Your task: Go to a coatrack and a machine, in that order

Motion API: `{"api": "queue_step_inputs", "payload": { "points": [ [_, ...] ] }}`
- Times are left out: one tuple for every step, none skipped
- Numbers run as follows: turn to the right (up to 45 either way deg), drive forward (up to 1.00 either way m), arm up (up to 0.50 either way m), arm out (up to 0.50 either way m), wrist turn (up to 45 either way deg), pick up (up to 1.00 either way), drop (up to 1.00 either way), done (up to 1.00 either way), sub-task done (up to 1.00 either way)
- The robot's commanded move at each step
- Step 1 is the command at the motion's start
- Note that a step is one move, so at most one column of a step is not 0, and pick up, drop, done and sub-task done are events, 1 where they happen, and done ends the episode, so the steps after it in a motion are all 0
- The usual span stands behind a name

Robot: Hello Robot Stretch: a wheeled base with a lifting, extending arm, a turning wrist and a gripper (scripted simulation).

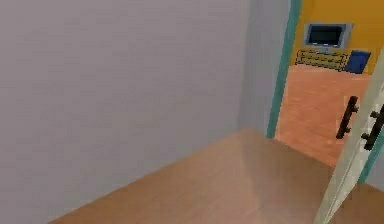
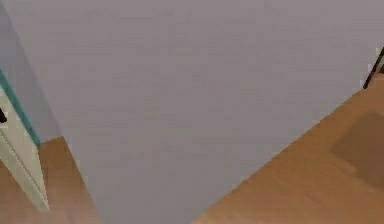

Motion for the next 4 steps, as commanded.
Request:
{"api": "queue_step_inputs", "payload": {
  "points": [
    [18.0,0.00,0.00,0.00,0.0,0.00,0.00,0.00,0.00],
    [0.0,0.10,0.00,0.00,0.0,0.00,0.00,0.00,0.00],
    [0.0,0.45,0.00,0.00,0.0,0.00,0.00,0.00,0.00],
    [-3.0,0.00,0.00,0.00,0.0,0.00,0.00,0.00,0.00]
  ]
}}
